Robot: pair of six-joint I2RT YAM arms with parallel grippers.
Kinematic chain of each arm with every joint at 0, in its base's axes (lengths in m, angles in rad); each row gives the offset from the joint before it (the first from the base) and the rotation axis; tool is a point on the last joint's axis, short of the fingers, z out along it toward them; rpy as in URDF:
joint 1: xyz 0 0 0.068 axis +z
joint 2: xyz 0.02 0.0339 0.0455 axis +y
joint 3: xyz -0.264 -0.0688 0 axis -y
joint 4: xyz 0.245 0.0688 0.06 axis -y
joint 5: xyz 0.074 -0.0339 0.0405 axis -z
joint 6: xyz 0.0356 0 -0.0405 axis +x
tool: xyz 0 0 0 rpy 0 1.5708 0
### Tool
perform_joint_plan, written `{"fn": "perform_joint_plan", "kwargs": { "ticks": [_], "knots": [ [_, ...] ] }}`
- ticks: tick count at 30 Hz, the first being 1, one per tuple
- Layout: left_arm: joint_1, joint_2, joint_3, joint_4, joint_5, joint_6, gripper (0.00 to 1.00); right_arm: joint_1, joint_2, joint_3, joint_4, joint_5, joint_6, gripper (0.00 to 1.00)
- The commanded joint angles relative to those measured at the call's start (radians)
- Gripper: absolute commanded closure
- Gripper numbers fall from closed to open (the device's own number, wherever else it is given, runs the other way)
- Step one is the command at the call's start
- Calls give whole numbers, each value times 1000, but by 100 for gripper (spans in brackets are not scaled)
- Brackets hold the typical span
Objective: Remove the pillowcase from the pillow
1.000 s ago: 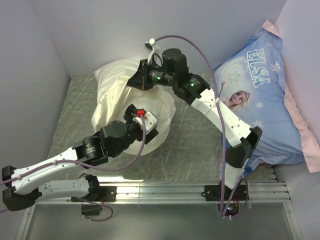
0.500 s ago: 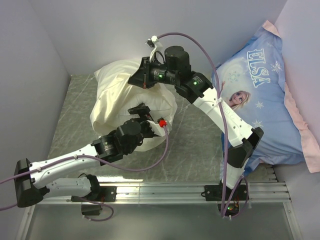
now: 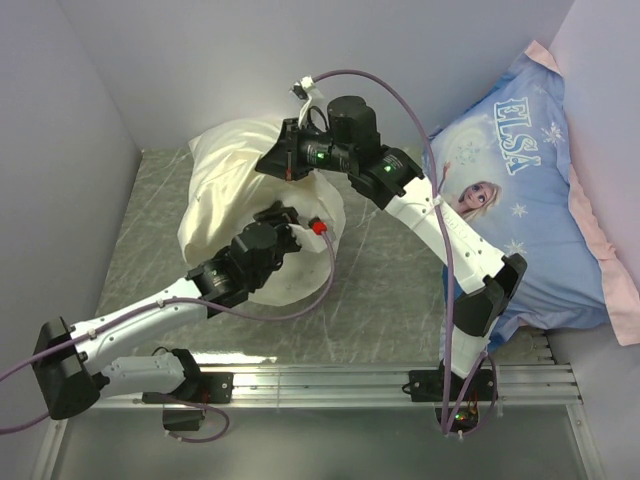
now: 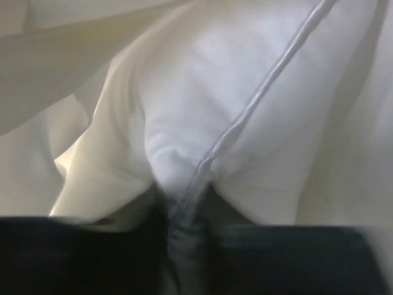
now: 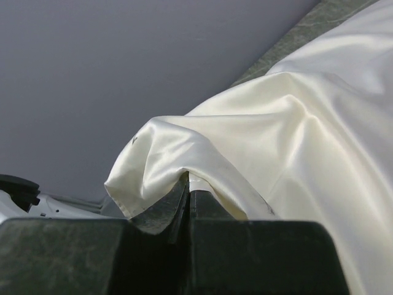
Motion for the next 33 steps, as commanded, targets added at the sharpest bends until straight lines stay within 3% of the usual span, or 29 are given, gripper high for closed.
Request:
{"fn": "perform_joint_plan", "kwargs": {
  "ticks": [1,2,5,7,8,10,11,17,20,23,26,29,33],
  "knots": [
    [65,12,50,34,-3,-56,86,-10,-60,22,68,5,-6,100],
    [68,11,73,46,-14,-108,100,-12,-60,21,68,8,-8,100],
    [53,-38,105,66,33,-172,100,-12,-57,25,48,49,-23,98],
    [23,-109,119,80,75,-196,100,-18,-51,56,28,90,-41,91],
    [13,-132,133,97,86,-215,100,-24,-49,65,22,97,-43,78],
    [1,-189,157,89,131,-235,100,-45,-45,102,20,100,-35,65],
    [-2,-204,186,80,148,-248,100,-50,-41,137,16,95,-31,52],
    [-2,-236,324,66,179,-256,100,-59,-78,217,67,83,-29,25],
    [-4,-207,375,62,164,-245,100,-61,-179,131,167,141,-41,16],
    [12,-195,391,95,155,-249,100,-105,-305,-103,305,216,-34,11],
    [73,-169,423,63,178,-289,100,-163,-437,-339,522,175,66,8],
    [118,-169,403,82,216,-312,100,-215,-515,-439,643,138,132,6],
    [156,-158,417,80,219,-343,100,-255,-540,-490,666,98,191,7]
  ]
}}
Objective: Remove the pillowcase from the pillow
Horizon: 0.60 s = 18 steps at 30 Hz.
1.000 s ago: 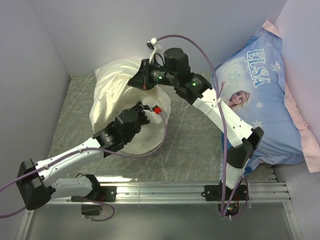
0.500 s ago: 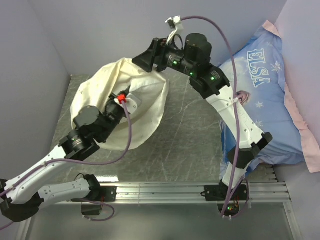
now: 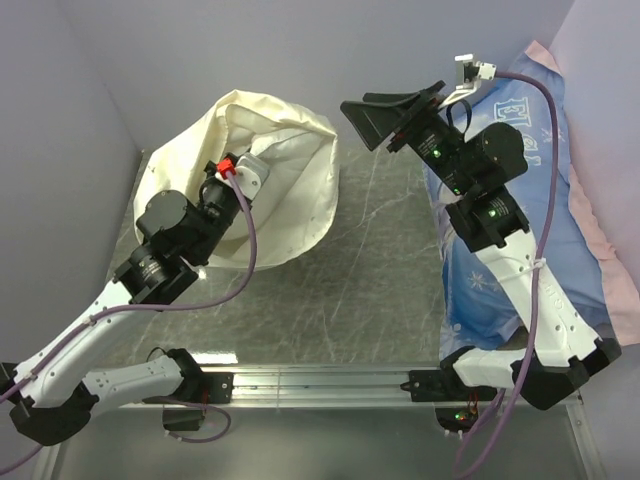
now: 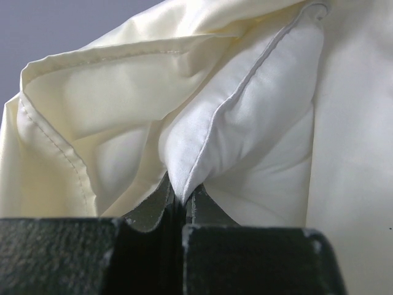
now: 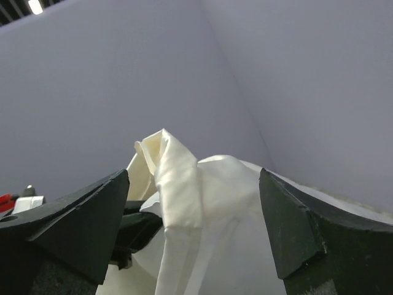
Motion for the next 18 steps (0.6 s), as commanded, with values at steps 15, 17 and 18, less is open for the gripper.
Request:
{"fn": "perform_joint_plan", "kwargs": {
  "ticks": [15,17,18],
  "knots": [
    [138,-53,157,78,275,-167,100,-95,56,-442,498,-308,161,18],
    [138,-47,200,55,285,-174,100,-88,61,-466,507,-294,140,16],
    [138,-34,216,43,282,-174,100,-87,64,-477,519,-299,149,16]
  ]
}}
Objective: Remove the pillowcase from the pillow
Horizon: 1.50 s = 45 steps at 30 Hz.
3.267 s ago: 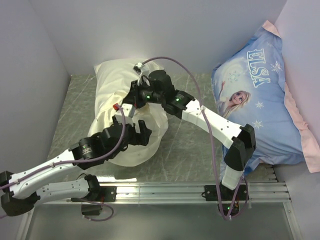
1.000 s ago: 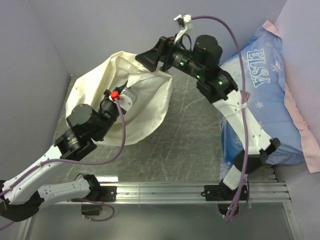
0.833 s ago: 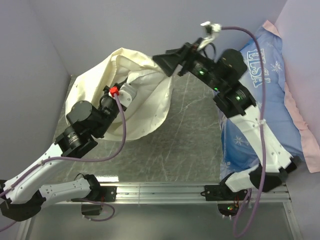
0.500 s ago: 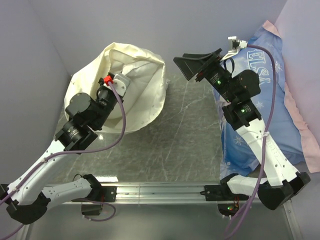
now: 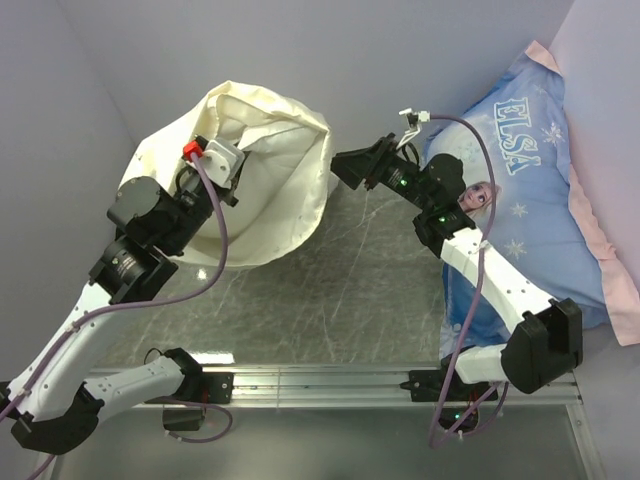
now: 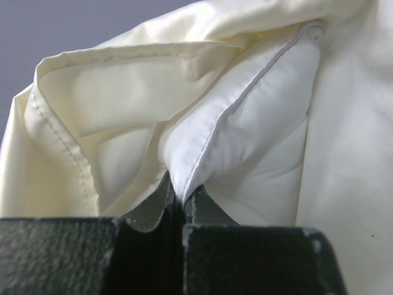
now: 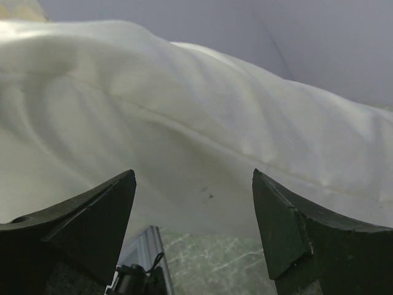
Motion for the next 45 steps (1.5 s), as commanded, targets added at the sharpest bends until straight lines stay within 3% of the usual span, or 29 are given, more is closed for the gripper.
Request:
{"fn": "perform_joint_plan", "kwargs": {
  "ticks": [1,6,9,12,13,16,29,35,37,38,39,42,45],
  "knots": [
    [3,-15,149,146,62,-28,100,12,-18,-25,116,-48,-36,16],
    [3,-26,159,159,73,-27,100,40,-15,-56,107,-3,-78,16],
    [3,-23,189,143,69,-24,100,60,16,-41,115,1,-72,20],
    [3,-29,193,143,65,-22,100,78,34,-33,110,29,-66,46],
    [1,-31,194,143,65,-22,100,78,39,-36,110,46,-58,69],
    [3,-38,189,154,56,-22,100,78,60,-1,-44,142,-64,100],
    [3,-75,202,197,51,-31,100,0,330,-47,-318,352,-33,100],
    [1,7,263,254,-10,-94,99,66,272,59,-430,478,-150,100],
    [3,49,310,272,-48,-122,99,101,220,167,-505,523,-205,89],
    [3,93,332,275,-109,-132,99,135,206,203,-543,552,-251,79],
    [3,116,375,287,-163,-161,99,144,195,235,-568,572,-266,60],
    [-2,204,473,300,-349,-209,100,150,142,298,-596,593,-273,36],
    [-23,290,576,284,-469,-199,99,164,57,250,-551,612,-276,26]
  ]
}}
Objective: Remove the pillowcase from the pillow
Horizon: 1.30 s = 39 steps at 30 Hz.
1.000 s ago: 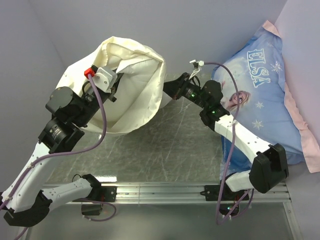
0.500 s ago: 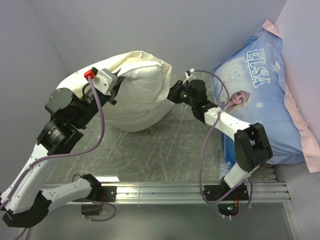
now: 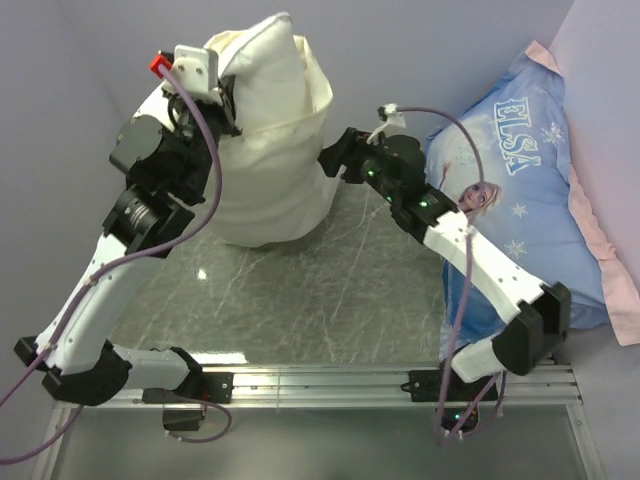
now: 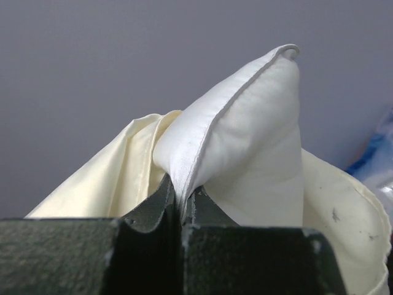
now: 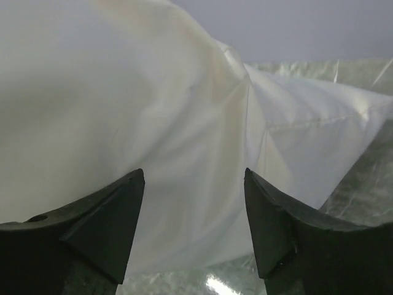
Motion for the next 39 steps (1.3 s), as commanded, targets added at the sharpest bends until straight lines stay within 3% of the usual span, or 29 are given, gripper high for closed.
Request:
{"fn": "perform_joint_plan", "kwargs": {
  "ticks": [1,5,12,20,26,28,31,34,35,37,38,39],
  "knots": [
    [-28,54,173,273,-203,-20,99,22,-155,-23,17,98,-59,25],
    [-73,160,341,229,-330,26,100,95,-284,-126,100,178,-87,23],
    [-122,303,530,192,-495,67,99,426,-347,-249,266,397,-228,24],
    [-151,361,553,299,-553,170,99,698,-119,-112,361,638,-426,24],
    [-151,369,547,302,-553,175,100,785,85,-4,548,822,-544,21],
    [-151,363,538,308,-551,178,99,787,170,50,528,885,-546,23],
    [-151,352,524,307,-547,181,99,786,246,101,533,928,-544,34],
    [-151,340,520,307,-539,183,100,775,314,138,504,957,-535,56],
    [-151,335,517,310,-536,184,99,772,325,146,496,959,-524,69],
    [-151,325,512,311,-530,184,99,766,336,129,508,953,-506,80],
    [-153,322,509,313,-527,189,99,766,334,101,517,945,-501,93],
    [-151,320,509,313,-525,192,99,767,328,84,536,941,-500,99]
  ]
}}
